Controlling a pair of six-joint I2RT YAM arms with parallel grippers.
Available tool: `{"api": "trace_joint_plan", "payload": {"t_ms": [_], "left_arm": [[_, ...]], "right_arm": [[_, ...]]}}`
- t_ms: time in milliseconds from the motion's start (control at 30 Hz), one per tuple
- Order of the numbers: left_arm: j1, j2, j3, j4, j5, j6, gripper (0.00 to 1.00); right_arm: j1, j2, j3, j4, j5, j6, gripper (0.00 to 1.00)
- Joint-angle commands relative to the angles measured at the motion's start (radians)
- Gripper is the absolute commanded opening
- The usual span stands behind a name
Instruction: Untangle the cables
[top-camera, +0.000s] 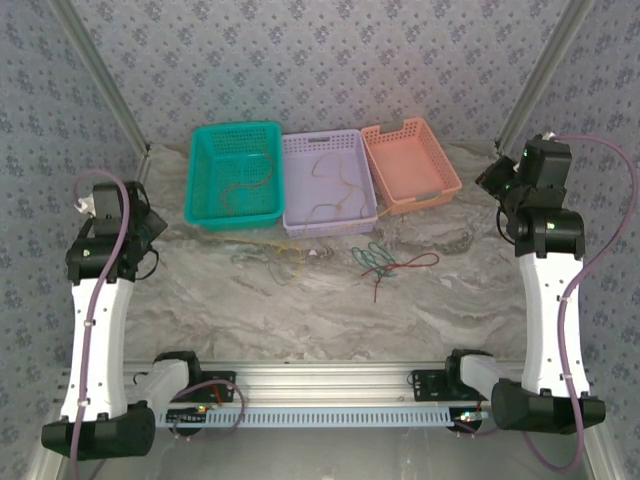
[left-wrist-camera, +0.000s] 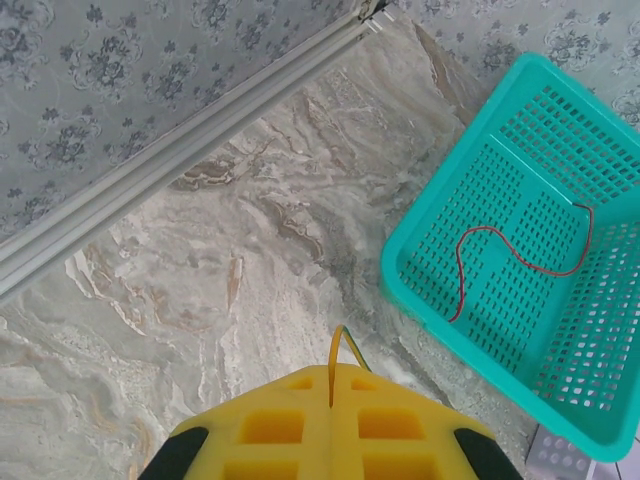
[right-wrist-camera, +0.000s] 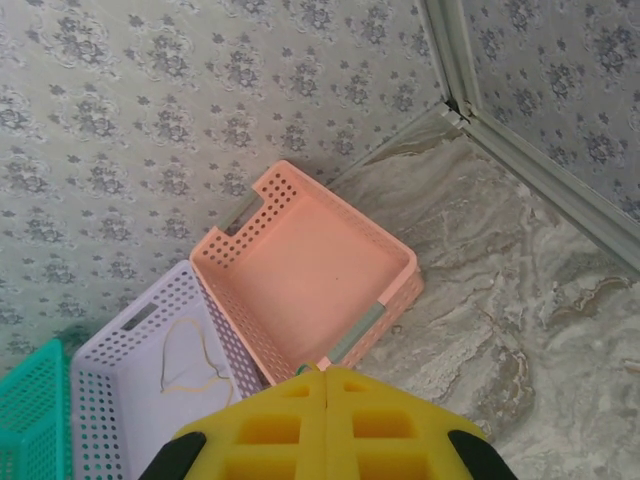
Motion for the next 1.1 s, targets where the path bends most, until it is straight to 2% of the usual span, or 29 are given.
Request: {"api": "trace_joint_plan", "payload": {"t_ms": [0,367,567,667,800,1067], "left_arm": [[0.006,-0.002,0.041,-0.039,-0.014,0.038,0.0],[0.008,-0.031,0.096,-0.054,-0.026,0.051,0.0],[0.008,-0.058,0.105,-0.006,0.082,0.064,0.0],[0.01,-0.042,0.177,-0.035,0.047,0.075,0.0],[0.044,0.017,0.304,-0.137,-0.052,0.097,0.0],[0.175,0.074,0.338,-0.163,-0.076,0.134,0.0]], "right_arm": [[-0.021,-0.004,-0.017,0.024,-0.011,-0.021,0.0],[-0.021,-0.01,-0.038,0.019,-0.043,-0.01,0.0],[0.035,-0.053,-0.264,0.047,-0.048,0.007,0.0],[0.044,-0.06,-0.403,0.06,-0.014,0.017,0.0],[-0.006,-0.059,-0.504,0.094,0.023,0.029,0.0],[-0.121,0.022,-0.464,0.098,0.068,0.014,0.0]]}}
